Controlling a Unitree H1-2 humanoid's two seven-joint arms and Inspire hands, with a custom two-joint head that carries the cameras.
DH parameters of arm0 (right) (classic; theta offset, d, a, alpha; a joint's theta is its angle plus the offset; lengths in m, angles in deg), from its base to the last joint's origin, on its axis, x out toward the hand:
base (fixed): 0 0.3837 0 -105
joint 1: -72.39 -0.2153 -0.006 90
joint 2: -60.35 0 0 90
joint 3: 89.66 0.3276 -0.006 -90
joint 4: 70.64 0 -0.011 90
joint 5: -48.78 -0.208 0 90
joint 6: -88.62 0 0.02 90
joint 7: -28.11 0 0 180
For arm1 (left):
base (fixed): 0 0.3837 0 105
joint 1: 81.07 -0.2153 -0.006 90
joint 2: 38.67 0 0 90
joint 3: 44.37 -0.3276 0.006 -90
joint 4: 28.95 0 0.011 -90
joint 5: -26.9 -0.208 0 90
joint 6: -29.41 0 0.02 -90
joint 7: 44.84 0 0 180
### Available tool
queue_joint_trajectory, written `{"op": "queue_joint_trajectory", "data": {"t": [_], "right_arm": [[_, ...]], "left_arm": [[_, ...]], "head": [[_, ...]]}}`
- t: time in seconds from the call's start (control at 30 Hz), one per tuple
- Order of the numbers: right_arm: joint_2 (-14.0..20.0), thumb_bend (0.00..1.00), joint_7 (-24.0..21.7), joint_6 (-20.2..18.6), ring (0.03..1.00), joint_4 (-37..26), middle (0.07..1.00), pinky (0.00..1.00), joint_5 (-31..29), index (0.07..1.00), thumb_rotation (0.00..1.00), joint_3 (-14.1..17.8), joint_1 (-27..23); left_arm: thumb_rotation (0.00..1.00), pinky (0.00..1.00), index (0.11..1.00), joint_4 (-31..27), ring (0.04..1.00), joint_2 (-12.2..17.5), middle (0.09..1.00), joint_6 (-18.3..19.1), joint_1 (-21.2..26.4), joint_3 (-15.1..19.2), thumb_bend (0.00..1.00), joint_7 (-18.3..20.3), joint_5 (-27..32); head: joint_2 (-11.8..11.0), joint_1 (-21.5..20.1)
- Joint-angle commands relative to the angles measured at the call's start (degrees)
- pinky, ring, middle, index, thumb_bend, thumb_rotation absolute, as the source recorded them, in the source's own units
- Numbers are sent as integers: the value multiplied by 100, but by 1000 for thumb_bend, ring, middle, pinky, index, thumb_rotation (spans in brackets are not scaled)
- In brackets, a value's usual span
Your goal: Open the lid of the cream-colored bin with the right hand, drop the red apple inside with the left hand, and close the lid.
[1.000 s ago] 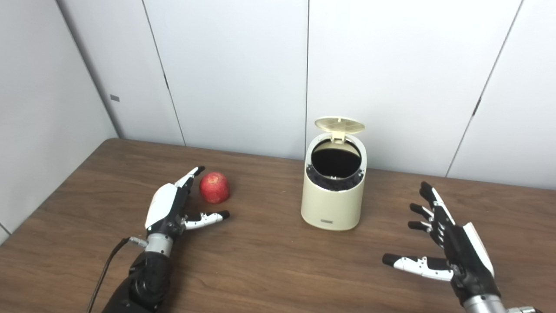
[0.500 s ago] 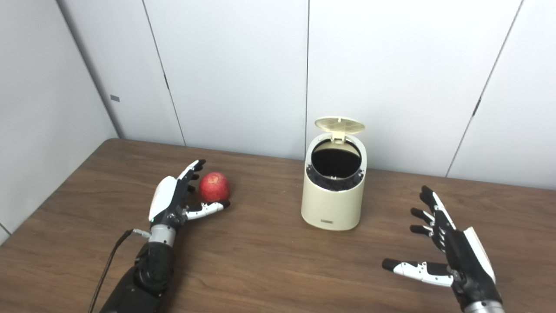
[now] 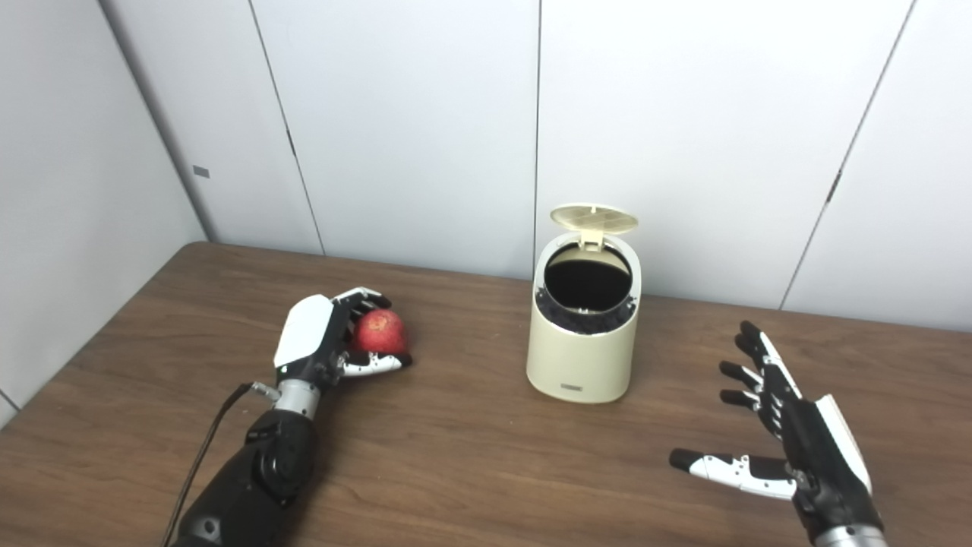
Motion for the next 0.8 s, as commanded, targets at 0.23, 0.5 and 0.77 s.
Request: {"op": "queue_joint_trajectory", "data": {"t": [0.23, 0.5, 0.77], "right_arm": [[52, 697, 56, 53, 871, -145, 965, 778, -68, 975, 1, 53, -132], [45, 707, 67, 149, 878, -29, 965, 773, -86, 977, 12, 41, -141], [30, 715, 134, 685, 882, 490, 970, 785, -24, 978, 41, -26, -150]], "left_arm": [[0, 298, 493, 39, 379, 132, 460, 68, -11, -159, 526, -13, -90], [0, 316, 502, -182, 396, 116, 455, -70, -86, -194, 525, -346, -210], [0, 310, 519, -1721, 382, -100, 435, -174, -338, -82, 521, -221, -199]], "head": [[25, 24], [-18, -62], [-142, -509]]}}
